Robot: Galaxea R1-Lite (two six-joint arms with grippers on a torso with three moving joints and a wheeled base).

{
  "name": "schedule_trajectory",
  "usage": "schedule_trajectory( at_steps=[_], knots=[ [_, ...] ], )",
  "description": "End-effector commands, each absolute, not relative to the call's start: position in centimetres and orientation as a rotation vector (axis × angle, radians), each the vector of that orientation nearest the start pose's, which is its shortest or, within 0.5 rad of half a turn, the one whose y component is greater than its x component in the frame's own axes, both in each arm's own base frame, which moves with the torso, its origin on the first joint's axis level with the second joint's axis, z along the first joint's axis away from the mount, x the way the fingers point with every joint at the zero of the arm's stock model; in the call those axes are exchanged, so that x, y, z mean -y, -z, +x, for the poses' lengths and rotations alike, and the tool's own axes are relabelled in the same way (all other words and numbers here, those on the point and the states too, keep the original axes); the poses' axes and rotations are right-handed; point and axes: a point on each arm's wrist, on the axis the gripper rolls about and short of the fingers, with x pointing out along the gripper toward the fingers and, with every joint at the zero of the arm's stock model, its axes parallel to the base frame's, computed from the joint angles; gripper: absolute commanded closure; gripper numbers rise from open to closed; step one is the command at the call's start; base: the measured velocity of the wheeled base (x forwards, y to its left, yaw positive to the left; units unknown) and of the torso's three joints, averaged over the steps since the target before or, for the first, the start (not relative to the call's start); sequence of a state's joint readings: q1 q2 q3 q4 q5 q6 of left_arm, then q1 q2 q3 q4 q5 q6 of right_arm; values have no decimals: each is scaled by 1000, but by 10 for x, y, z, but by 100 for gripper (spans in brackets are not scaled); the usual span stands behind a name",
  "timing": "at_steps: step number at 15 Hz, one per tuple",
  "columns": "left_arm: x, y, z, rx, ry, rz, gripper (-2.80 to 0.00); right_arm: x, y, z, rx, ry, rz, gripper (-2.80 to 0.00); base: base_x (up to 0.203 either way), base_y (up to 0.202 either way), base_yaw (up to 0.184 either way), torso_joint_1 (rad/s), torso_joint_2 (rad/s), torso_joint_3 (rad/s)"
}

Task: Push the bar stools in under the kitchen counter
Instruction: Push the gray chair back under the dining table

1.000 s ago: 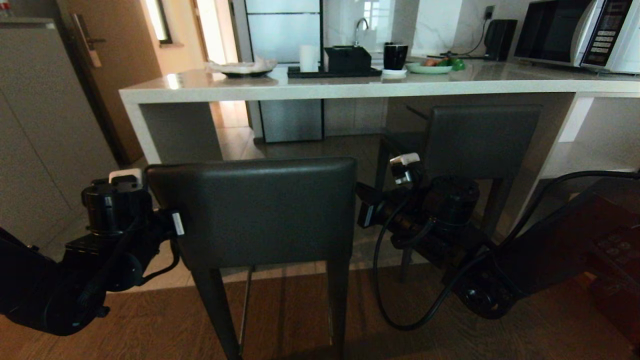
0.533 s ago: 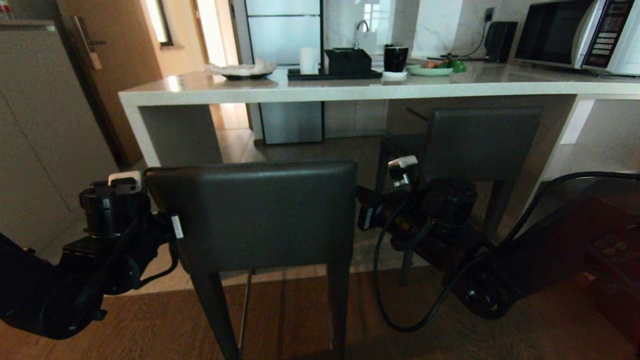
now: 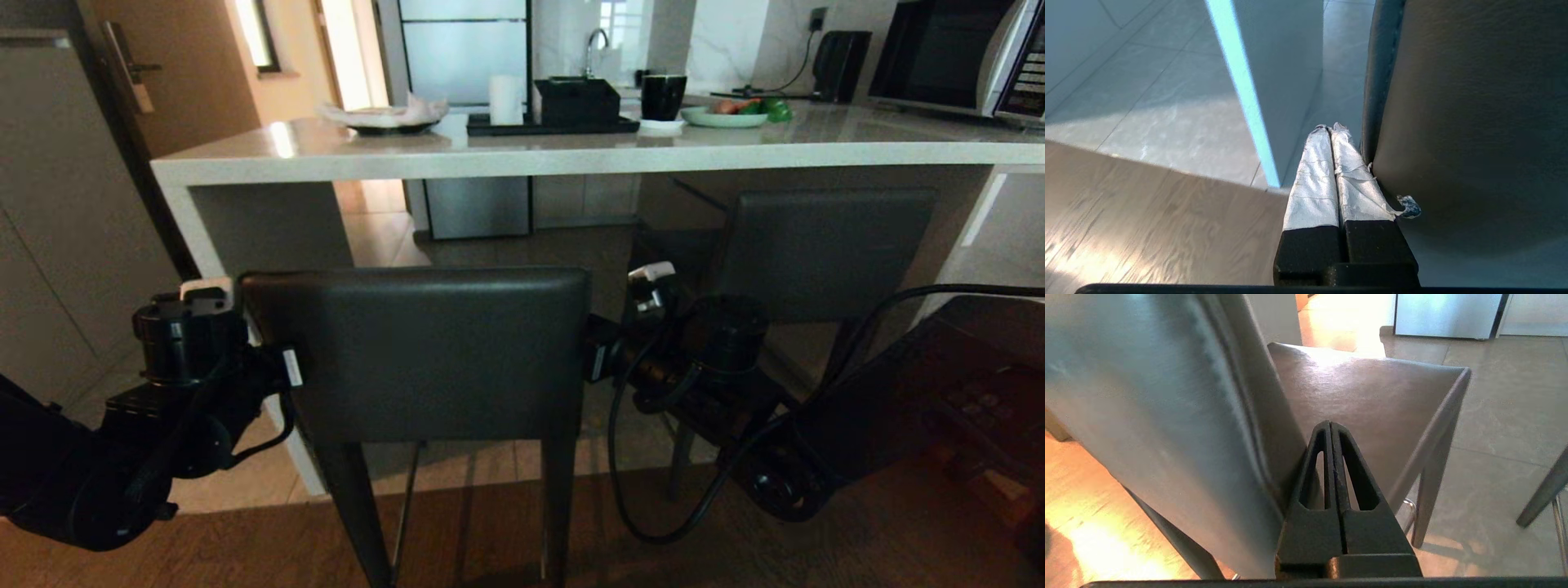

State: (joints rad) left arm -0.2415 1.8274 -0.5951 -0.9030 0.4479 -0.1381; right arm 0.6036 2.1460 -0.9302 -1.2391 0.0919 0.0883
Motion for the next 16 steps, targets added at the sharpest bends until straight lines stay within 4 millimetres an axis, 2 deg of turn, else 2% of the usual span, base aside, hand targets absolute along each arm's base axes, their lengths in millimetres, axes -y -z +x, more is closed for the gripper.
schedule_trajectory(
  at_steps=[1,8,16],
  knots=[
    [62,-118,294,-291,-231,-27,0,-226,-117,328,3,-690,94,0,189,0,1,-2,1,2],
    [62,-117,295,-294,-231,-28,0,-226,-124,340,-20,-671,79,0,188,0,2,4,3,3],
    [62,-116,294,-296,-232,-28,0,-224,-123,342,-23,-644,74,0,188,0,2,2,3,2]
  ],
)
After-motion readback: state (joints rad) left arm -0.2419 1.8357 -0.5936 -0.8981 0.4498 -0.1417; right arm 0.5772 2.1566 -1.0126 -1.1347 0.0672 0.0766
